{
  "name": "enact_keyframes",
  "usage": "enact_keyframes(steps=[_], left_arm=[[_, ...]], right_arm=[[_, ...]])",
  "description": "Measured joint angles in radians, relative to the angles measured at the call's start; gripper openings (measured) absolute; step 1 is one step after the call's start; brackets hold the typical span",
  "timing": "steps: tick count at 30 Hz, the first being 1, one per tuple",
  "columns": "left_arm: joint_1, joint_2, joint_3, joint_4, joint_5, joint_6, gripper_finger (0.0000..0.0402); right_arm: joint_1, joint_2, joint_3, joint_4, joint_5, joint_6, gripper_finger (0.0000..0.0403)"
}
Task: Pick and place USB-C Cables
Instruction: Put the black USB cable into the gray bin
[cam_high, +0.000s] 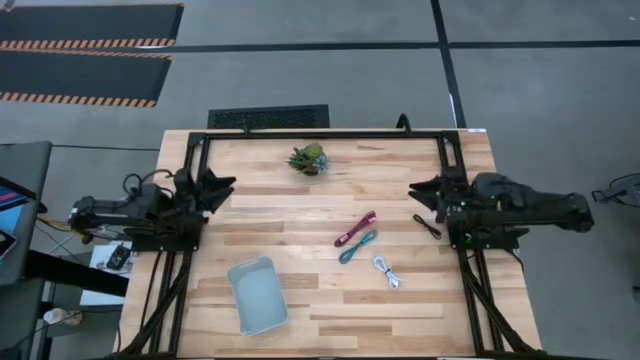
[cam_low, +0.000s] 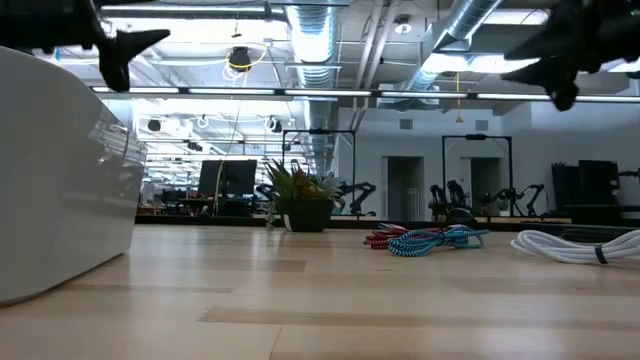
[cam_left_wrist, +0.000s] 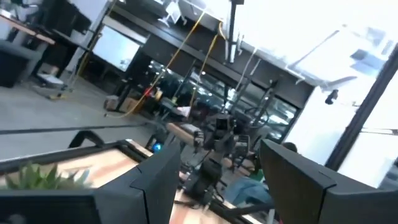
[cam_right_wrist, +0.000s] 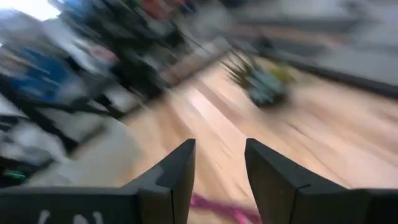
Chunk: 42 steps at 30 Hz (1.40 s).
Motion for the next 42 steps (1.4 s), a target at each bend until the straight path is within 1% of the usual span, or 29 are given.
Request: enact_keyframes(steps=[3,5,8,10,15,18,21,26,28,30,33,38,42], left_arm=[[0.0,0.091,0.08,-0.008,-0.036,0.002,0.021],[0.0,0.167,0.131,-0.03,-0.086,-0.002,0.021],[0.0,0.286,0.205,-0.069,-0.147,-0.002,0.021],[0.0,0.359,0.249,-0.074,-0.158,0.007,0.021],[0.0,0.502,0.333,-0.093,-0.157,0.063,0.021],[0.0,0.554,0.363,-0.092,-0.157,0.072,0.021],[0.0,0.58,0.375,-0.095,-0.142,0.071,0.021],[0.0,0.585,0.376,-0.127,-0.125,0.071,0.021],[0.0,0.585,0.376,-0.145,-0.125,0.069,0.021],[0.0,0.585,0.376,-0.151,-0.125,0.065,0.021],[0.0,0.585,0.376,-0.162,-0.125,0.065,0.021],[0.0,0.585,0.376,-0.176,-0.125,0.064,0.021],[0.0,0.585,0.376,-0.176,-0.125,0.064,0.021]], right_arm=[[0.0,0.144,0.13,-0.292,0.06,0.126,0.0149],[0.0,0.248,0.191,-0.456,0.073,0.24,0.014],[0.0,0.385,0.242,-0.646,0.051,0.372,0.0127],[0.0,0.468,0.257,-0.707,0.006,0.396,0.0122],[0.0,0.669,0.262,-0.721,-0.058,0.339,0.0123],[0.002,0.782,0.262,-0.721,-0.097,0.264,0.0139],[0.002,0.882,0.262,-0.72,-0.137,0.22,0.0174],[0.002,1.015,0.262,-0.74,-0.138,0.2,0.0248],[0.002,1.043,0.254,-0.731,-0.142,0.209,0.0264],[0.002,1.067,0.237,-0.724,-0.159,0.22,0.0269],[0.001,1.084,0.206,-0.699,-0.164,0.224,0.0268],[-0.007,1.083,0.131,-0.605,-0.212,0.262,0.0262],[-0.008,1.082,0.076,-0.538,-0.223,0.295,0.026]])
